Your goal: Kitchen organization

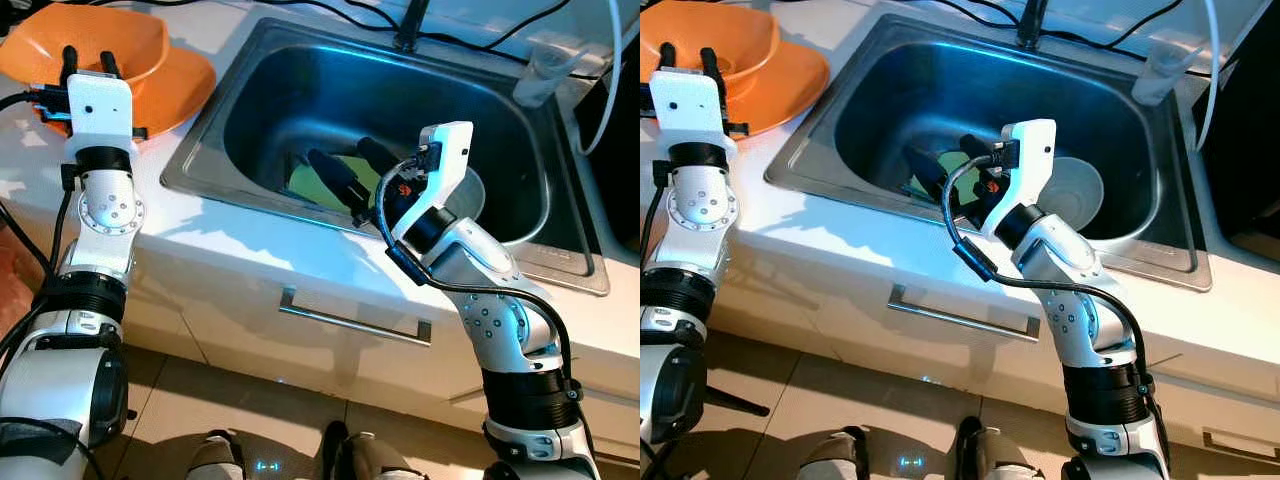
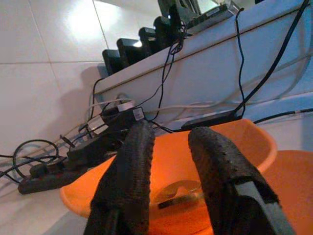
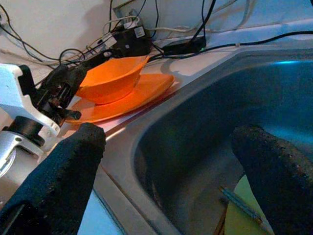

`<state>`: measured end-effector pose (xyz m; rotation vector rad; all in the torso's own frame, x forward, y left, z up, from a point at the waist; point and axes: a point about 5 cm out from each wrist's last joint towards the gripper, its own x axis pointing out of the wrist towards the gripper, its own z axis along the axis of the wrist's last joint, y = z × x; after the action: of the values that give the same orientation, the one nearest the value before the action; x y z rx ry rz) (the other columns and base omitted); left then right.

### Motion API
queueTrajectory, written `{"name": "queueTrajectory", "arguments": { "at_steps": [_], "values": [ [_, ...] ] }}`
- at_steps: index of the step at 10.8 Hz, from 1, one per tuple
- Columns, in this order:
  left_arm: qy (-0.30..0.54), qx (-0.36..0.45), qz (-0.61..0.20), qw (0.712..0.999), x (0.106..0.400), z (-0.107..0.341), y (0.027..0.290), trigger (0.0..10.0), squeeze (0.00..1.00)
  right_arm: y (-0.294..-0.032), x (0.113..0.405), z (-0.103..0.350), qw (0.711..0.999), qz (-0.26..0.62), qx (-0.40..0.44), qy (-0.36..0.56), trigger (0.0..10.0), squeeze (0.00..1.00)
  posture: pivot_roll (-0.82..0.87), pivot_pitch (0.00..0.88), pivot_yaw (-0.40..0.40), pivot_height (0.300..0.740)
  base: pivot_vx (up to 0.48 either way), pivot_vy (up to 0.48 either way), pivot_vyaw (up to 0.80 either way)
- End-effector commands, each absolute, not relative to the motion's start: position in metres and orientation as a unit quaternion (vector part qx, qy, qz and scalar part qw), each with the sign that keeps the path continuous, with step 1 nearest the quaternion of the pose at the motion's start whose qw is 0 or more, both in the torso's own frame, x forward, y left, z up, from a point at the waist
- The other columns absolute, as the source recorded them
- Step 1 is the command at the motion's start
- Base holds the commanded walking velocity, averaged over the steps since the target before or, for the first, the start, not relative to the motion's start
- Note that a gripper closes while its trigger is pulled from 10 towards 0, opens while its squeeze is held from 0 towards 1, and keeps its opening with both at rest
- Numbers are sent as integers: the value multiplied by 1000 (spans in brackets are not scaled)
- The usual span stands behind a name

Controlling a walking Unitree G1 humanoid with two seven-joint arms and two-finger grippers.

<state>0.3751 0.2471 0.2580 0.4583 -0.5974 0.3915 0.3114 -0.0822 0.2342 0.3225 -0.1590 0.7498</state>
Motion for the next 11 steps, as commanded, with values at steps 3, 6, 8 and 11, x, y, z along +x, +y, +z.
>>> {"name": "queueTrajectory", "arguments": {
  "at_steps": [3, 6, 8, 11],
  "values": [
    [-260, 226, 175, 922, 377, 242, 246, 0, 0, -86, 311, 237, 916, 359, 158, -84, 10000, 1000, -71, 243, -121, 740, 0, 0, 0],
    [-261, 226, 173, 923, 377, 243, 246, 0, 0, -87, 311, 237, 917, 357, 157, -84, 10000, 1000, -70, 237, -120, 740, 0, 0, 0],
    [-261, 226, 173, 922, 377, 243, 247, 0, 0, -87, 312, 237, 917, 357, 157, -84, 10000, 1000, -70, 237, -121, 740, 0, 0, 0],
    [-312, 212, 160, 912, 376, 265, 236, 0, 0, -87, 313, 237, 917, 356, 157, -85, 10000, 1000, -66, 231, -122, 740, 0, 0, 0]
  ]
}}
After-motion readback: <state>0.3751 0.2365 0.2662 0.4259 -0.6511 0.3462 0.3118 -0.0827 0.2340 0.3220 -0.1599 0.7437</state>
